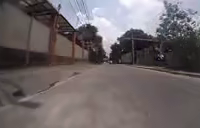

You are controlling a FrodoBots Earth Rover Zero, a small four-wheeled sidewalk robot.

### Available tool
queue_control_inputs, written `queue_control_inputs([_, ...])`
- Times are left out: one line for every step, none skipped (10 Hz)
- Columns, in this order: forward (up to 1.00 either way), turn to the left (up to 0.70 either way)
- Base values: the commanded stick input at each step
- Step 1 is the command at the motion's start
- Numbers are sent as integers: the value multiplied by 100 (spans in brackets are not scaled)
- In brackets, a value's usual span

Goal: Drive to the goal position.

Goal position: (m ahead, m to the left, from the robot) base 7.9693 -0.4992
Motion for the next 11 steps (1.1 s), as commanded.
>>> queue_control_inputs([100, 0])
queue_control_inputs([100, 0])
queue_control_inputs([100, 0])
queue_control_inputs([100, 0])
queue_control_inputs([100, 0])
queue_control_inputs([100, 0])
queue_control_inputs([100, 0])
queue_control_inputs([100, 0])
queue_control_inputs([100, 0])
queue_control_inputs([100, 0])
queue_control_inputs([100, 0])
